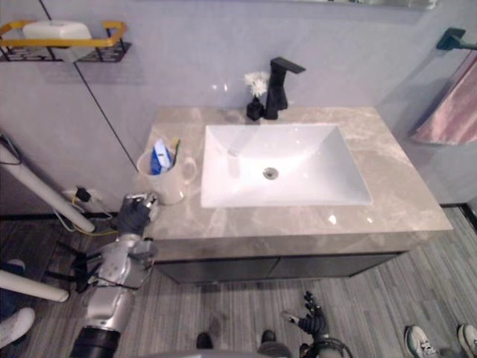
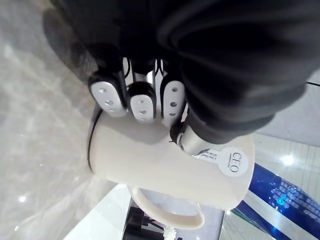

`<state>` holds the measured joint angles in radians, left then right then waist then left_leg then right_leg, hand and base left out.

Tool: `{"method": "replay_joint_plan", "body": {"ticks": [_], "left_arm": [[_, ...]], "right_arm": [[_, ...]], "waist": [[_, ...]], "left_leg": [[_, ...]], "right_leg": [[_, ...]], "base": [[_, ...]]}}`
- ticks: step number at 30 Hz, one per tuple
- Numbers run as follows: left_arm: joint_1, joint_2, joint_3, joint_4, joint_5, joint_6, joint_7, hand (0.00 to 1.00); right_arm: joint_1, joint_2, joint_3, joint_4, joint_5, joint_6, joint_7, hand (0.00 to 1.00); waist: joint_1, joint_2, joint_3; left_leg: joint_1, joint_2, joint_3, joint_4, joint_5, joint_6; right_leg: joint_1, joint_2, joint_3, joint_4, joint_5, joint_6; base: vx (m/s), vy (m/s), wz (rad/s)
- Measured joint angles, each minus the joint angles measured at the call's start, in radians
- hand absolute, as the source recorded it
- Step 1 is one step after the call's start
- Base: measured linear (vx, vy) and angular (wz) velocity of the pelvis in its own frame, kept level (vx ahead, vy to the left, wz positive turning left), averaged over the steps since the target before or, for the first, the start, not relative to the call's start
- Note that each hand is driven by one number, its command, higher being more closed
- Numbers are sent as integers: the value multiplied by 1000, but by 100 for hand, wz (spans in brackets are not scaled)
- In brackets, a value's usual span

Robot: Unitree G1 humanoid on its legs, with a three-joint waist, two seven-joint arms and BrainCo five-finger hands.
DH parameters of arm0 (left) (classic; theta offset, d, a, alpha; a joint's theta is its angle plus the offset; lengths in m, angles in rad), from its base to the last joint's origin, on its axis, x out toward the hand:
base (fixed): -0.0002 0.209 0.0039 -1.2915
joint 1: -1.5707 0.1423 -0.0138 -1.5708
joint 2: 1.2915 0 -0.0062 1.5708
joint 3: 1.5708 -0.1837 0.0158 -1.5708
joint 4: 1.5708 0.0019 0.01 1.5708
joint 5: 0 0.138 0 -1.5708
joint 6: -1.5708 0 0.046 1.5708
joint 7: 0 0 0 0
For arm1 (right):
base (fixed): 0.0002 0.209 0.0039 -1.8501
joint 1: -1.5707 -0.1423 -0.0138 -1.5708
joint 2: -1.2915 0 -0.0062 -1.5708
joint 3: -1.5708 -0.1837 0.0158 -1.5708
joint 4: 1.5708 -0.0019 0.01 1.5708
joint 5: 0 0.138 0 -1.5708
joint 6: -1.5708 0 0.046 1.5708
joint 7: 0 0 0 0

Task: Organize washtable

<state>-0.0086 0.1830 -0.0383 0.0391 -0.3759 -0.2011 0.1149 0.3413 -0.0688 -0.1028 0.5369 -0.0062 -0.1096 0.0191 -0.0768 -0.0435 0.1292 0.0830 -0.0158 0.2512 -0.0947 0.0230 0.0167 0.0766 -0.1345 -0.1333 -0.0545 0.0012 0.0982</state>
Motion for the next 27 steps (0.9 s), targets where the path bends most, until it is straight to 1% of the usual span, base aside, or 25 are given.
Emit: {"method": "replay_joint_plan", "body": {"ticks": [3,5,9,13,17,20,27], "left_arm": [[-23,0,-1,15,2,0,5,100],[-36,0,-5,18,6,0,21,100],[-61,0,-14,36,6,0,24,100],[-70,0,-46,37,14,0,24,100],[-86,0,-49,38,15,0,30,100],[-99,-1,-51,51,15,0,42,100],[-100,-4,-82,49,14,-1,41,100]], "right_arm": [[-2,0,0,9,0,-1,-3,0],[-2,0,-1,26,0,-1,-4,0],[-2,0,-1,32,0,-1,-5,0],[-2,0,-2,32,0,-1,-17,0],[-2,0,-2,34,0,-1,-18,0],[-2,0,-2,36,0,-1,-19,0],[-5,1,-1,36,0,-1,-20,0]], "waist": [[0,1,1],[1,1,1],[-1,1,2],[-3,2,4],[-15,2,4],[-19,3,5],[-18,1,23]], "left_leg": [[-6,-1,1,0,0,0],[-10,-1,1,0,0,0],[-10,-1,1,0,0,0],[-10,-1,1,0,0,0],[-10,-1,1,0,0,0],[-10,-1,2,0,0,0],[-11,-1,1,0,0,0]], "right_leg": [[-7,-1,2,1,1,0],[-10,-1,1,0,1,0],[-11,0,1,0,1,0],[-11,0,1,0,1,0],[-11,-1,1,0,1,0],[-11,-1,1,0,1,0],[-11,0,1,-2,1,0]], "base": [[-11,-2,-1],[0,0,0],[0,0,0],[0,0,0],[0,0,0],[0,0,0],[0,0,0]]}}
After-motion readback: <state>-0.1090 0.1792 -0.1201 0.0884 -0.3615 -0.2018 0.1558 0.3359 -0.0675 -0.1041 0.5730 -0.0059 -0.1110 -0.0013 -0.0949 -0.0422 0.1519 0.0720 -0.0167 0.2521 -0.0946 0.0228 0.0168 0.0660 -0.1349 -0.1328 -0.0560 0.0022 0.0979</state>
